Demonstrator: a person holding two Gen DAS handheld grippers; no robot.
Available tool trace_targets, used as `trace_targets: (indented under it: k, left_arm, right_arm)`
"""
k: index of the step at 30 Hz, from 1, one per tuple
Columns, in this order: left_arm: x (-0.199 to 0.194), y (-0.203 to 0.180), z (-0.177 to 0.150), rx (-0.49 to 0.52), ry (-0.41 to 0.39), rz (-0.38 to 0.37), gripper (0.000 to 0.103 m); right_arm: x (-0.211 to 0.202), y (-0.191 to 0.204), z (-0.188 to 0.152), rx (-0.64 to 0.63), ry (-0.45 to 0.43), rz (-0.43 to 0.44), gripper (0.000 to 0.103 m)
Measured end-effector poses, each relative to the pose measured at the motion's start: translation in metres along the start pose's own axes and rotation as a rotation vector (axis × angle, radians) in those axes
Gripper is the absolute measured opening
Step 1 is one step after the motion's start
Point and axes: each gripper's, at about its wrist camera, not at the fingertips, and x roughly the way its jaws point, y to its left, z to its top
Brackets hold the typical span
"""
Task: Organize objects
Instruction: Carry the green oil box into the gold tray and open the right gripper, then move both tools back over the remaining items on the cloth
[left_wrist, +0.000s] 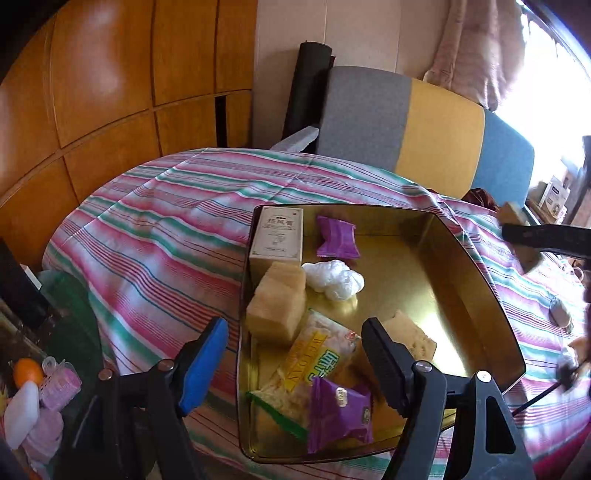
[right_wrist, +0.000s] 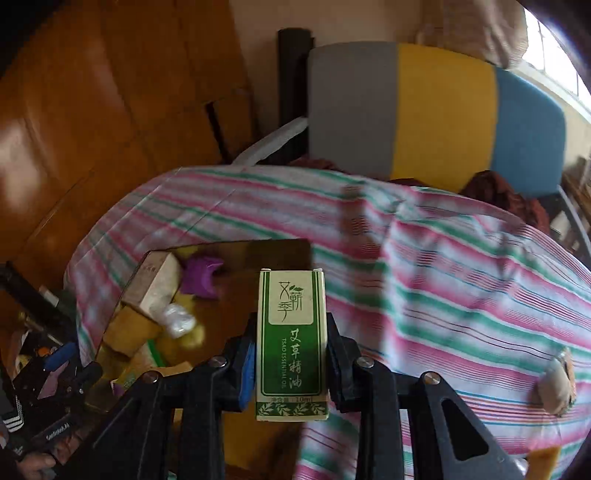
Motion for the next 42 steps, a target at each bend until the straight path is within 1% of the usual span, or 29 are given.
trace_targets:
  k: [3,5,7,9,10,11,13,15,19,23,28,35,38,42]
  left_arm:
    - [0.0,0.007,-0.003,-0.018,0.005,0.003,0.077]
    - [-0.001,0.011,-0.005,-0.03,0.008,0.006,0.079]
    - [0.001,0.015,-0.006,-0.046,0.012,0.007,0.081]
    - [0.002,0.018,-0.006,-0.057,0.015,0.01,0.081]
    - [0.002,0.02,-0.007,-0.06,0.016,0.011,0.081]
    - [0.003,0.021,-0.007,-0.064,0.017,0.011,0.081]
    - [0.004,0.023,-0.008,-0.071,0.019,0.015,0.081]
    - [0.005,0.024,-0.008,-0.075,0.026,0.018,0.081]
    - [0.004,0.022,-0.008,-0.064,0.023,0.026,0.083]
    - [0.003,0.017,-0.008,-0.05,0.019,0.029,0.083]
    - [-0.002,0.012,-0.007,-0.034,0.006,0.034,0.083]
    - [-0.01,0.002,-0.004,-0.005,-0.014,0.035,0.085]
    - [-0.014,-0.003,-0.003,0.009,-0.026,0.033,0.087]
    - [-0.018,-0.013,0.0,0.036,-0.038,0.017,0.087]
  right_arm:
    - [0.052,0.033,0.003,-0.025,0.094,0.002,0.03]
    - [0.084,0.05,0.0,-0.042,0.161,-0.028,0.03]
    - [0.109,0.064,-0.006,-0.055,0.215,-0.022,0.03]
    - [0.125,0.077,-0.016,-0.068,0.275,-0.004,0.03]
    - [0.129,0.082,-0.021,-0.068,0.293,0.018,0.03]
    - [0.13,0.087,-0.026,-0.071,0.3,0.041,0.034]
    - [0.129,0.092,-0.032,-0.087,0.286,0.061,0.035]
    - [0.127,0.089,-0.034,-0.064,0.281,0.089,0.035]
    - [0.12,0.078,-0.034,-0.019,0.258,0.117,0.04]
    - [0.104,0.071,-0.032,0.004,0.192,0.133,0.044]
    - [0.079,0.06,-0.026,0.017,0.138,0.15,0.044]
    - [0.047,0.042,-0.033,0.02,0.077,0.135,0.044]
    - [0.028,0.023,-0.04,0.039,0.04,0.114,0.044]
    - [0.002,-0.009,-0.049,0.076,-0.002,0.072,0.044]
